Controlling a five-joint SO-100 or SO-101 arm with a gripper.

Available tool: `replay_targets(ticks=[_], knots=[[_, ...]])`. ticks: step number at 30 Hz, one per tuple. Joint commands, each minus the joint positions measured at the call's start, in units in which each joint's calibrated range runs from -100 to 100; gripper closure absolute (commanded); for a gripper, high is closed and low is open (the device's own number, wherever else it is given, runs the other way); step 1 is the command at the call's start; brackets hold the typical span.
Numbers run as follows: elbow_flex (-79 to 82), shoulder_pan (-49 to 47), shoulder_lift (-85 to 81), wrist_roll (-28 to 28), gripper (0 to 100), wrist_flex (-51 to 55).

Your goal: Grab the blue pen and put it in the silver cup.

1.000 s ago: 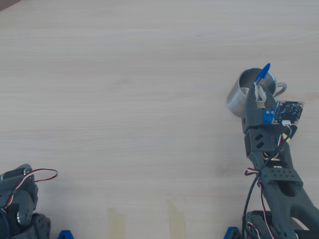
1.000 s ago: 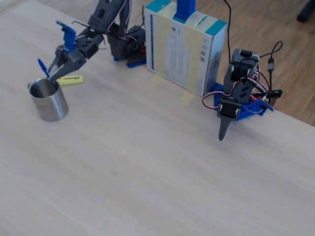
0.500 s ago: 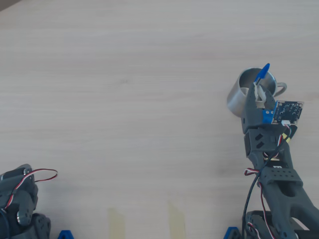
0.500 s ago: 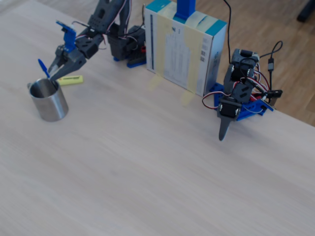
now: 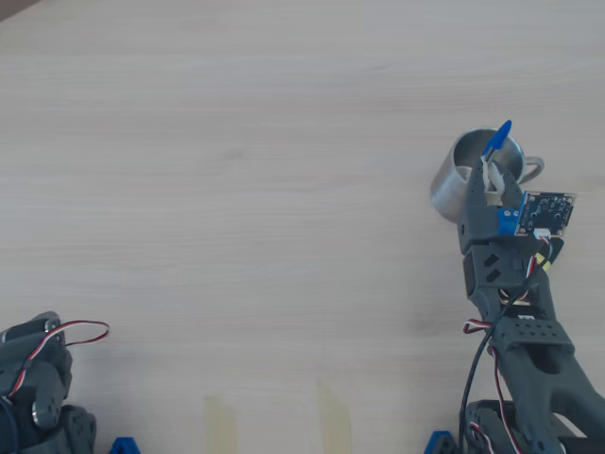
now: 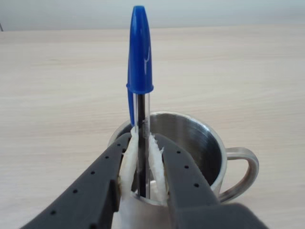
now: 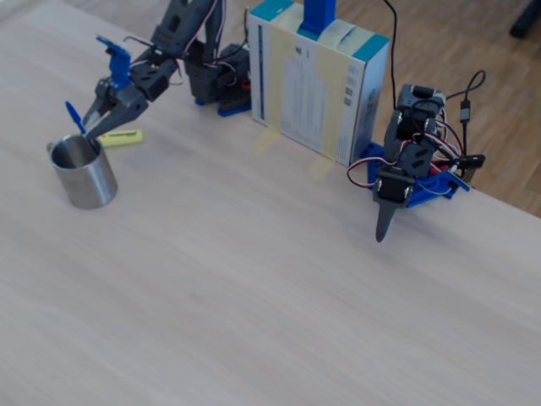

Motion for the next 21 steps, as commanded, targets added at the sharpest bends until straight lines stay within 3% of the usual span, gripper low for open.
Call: replay_targets(ticks=[1, 21], knots=[[0.7, -0.7, -1.0, 0.0, 98, -0.1], [2.2, -0.7, -1.0, 0.2, 98, 0.0]])
